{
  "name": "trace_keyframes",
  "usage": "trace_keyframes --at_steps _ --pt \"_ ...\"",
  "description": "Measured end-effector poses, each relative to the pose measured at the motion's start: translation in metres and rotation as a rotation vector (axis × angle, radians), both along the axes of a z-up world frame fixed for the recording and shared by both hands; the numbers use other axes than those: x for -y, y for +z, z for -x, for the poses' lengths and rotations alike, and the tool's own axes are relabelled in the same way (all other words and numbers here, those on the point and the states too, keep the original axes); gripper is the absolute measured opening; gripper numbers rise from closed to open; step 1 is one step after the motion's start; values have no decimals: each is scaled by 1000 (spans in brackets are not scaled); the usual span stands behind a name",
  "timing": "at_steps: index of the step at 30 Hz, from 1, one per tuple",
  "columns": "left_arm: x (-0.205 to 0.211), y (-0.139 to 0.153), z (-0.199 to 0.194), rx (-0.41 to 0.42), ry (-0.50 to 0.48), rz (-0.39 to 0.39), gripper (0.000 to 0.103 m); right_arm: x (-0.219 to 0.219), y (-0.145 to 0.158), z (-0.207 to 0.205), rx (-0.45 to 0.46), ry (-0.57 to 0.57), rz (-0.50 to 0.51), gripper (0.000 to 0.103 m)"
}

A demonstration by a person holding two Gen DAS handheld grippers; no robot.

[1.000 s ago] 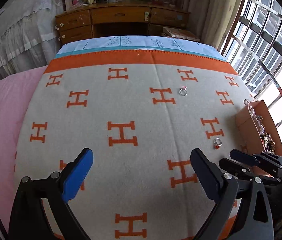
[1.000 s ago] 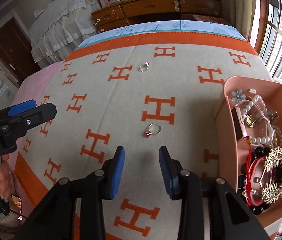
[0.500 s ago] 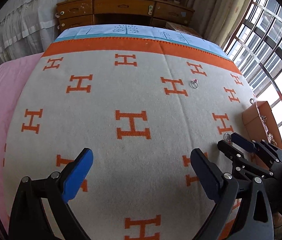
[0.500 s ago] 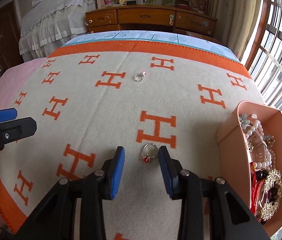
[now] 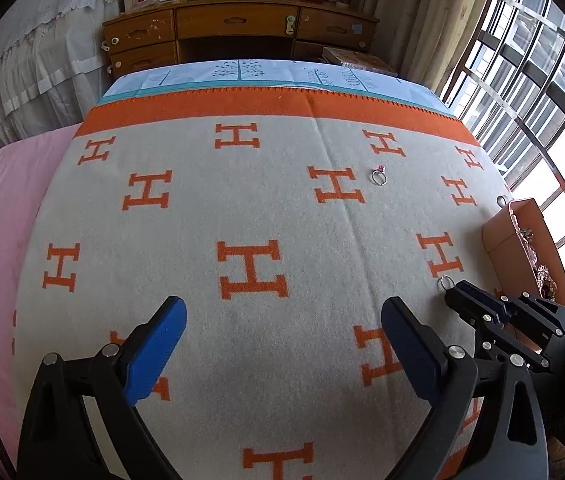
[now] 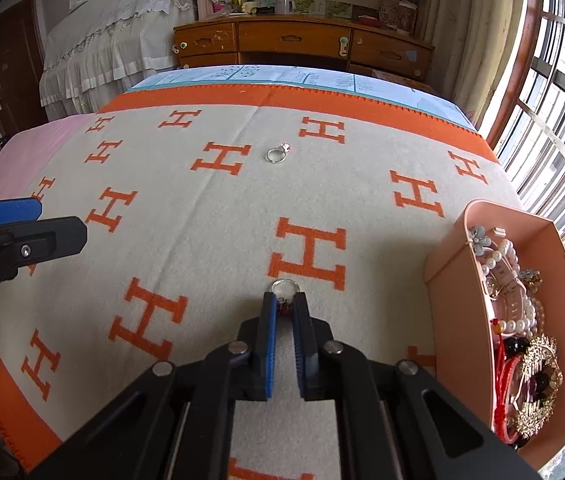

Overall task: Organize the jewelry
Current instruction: 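Grasp the red-stone ring with the right tool while the left tool grasps the pink-stone ring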

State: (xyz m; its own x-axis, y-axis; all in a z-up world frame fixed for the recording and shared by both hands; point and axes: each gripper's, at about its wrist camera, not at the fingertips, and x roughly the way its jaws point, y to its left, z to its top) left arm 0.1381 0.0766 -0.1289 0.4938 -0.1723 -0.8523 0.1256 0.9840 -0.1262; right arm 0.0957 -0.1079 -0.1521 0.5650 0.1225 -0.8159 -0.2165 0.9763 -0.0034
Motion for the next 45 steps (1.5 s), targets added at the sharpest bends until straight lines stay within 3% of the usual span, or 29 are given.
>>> trace_keyframes --at_steps 9,15,21,28,30,34,37,45 --pt "37 26 -56 43 -55 -49 97 33 54 -14 67 -8 -121 7" --pt "88 13 -102 6 -143 -80 95 66 86 -35 114 -27 -198 7" --pt "121 -14 -136 -101 -162 -73 62 90 90 -50 121 -46 -241 7" --pt "138 -26 -146 -158 -166 -106 49 106 80 -58 106 -43 -268 7" --pt "141 -29 -149 -179 -166 -109 36 107 77 -58 101 -41 -278 7" --pt "142 -32 -151 -192 -152 -132 30 111 73 -58 97 -37 -287 7" --pt "142 -31 -151 -194 -142 -142 14 112 73 -58 99 -38 -289 7" --pt "146 -16 -139 -160 -149 -146 14 128 82 -50 122 -59 -312 7"
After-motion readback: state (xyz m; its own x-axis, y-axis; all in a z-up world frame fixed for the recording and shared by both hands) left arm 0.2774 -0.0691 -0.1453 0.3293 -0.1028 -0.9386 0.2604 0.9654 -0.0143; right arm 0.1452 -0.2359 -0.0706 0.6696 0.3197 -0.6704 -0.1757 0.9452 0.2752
